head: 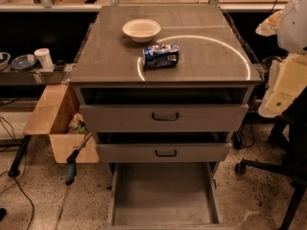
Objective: Place pepsi can into bottom drawer
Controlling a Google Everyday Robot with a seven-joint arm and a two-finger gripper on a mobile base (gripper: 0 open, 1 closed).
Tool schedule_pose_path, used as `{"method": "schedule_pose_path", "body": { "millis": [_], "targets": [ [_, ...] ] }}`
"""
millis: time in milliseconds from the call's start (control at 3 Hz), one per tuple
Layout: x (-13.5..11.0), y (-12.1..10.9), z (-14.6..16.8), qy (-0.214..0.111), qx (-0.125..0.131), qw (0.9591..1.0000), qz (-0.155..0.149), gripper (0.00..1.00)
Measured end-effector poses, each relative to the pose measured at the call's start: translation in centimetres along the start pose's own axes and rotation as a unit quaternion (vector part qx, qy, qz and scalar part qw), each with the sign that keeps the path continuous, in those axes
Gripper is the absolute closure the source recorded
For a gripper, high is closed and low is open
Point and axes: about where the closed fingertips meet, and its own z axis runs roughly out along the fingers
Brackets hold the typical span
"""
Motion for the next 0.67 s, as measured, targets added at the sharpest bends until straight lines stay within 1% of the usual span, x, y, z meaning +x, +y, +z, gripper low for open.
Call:
{"method": "schedule_pose_path", "body": {
  "millis": [333, 667],
  "targets": [
    [-0.1, -0.1, 0.0, -0.001, 0.001, 1.0000, 0.000, 0.00],
    [-0.5, -1.9, 0.6, -0.006, 0.007, 0.9999, -0.004, 0.00]
  ]
}}
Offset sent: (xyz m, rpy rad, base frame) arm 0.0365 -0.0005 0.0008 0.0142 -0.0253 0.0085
